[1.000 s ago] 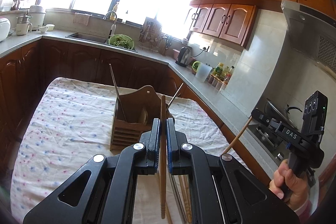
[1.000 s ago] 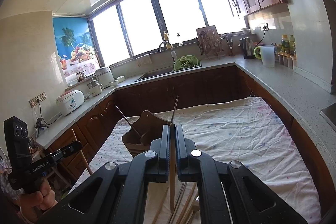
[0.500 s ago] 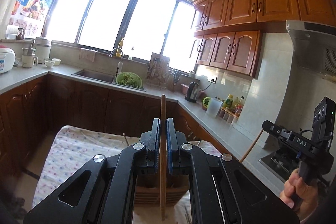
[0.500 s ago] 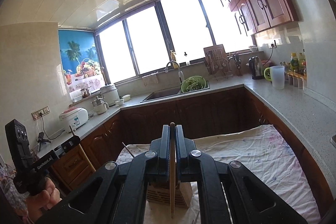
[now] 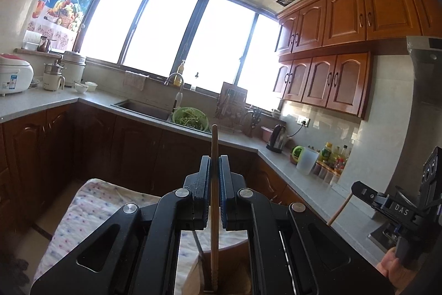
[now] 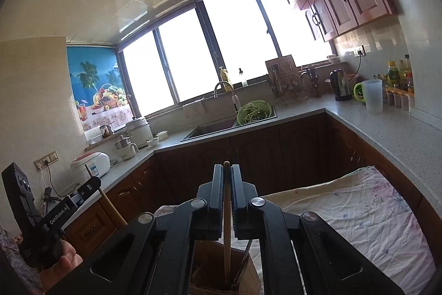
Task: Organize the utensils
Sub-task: 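Lift both wooden chopsticks upright and lower them into the wooden holder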
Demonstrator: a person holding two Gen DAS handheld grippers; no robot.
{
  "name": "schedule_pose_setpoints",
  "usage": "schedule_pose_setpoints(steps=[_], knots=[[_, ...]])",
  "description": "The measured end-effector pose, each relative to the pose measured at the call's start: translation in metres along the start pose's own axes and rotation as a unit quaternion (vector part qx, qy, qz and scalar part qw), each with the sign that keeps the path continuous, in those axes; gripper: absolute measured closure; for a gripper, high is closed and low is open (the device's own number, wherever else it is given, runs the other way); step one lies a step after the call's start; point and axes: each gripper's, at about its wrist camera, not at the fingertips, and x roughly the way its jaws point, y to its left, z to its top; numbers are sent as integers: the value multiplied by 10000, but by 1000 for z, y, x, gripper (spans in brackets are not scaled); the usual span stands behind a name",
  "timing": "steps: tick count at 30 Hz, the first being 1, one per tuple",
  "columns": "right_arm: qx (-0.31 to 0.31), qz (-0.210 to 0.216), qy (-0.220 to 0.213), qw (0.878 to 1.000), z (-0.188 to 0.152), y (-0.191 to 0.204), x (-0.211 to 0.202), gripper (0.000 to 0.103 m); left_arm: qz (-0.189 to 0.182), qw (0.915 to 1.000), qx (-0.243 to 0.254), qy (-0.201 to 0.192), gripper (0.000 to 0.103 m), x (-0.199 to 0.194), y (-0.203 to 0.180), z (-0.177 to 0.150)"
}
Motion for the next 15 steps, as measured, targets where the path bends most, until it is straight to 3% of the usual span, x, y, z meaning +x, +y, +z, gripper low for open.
schedule_pose_setpoints(steps=[10,15], knots=[[256,-67,527,9983,-46,-18,33,98,101,9986,-104,517,98,31,8,-56],[262,-103,548,9981,-47,-21,33,98,132,9974,-69,701,97,39,7,-71]])
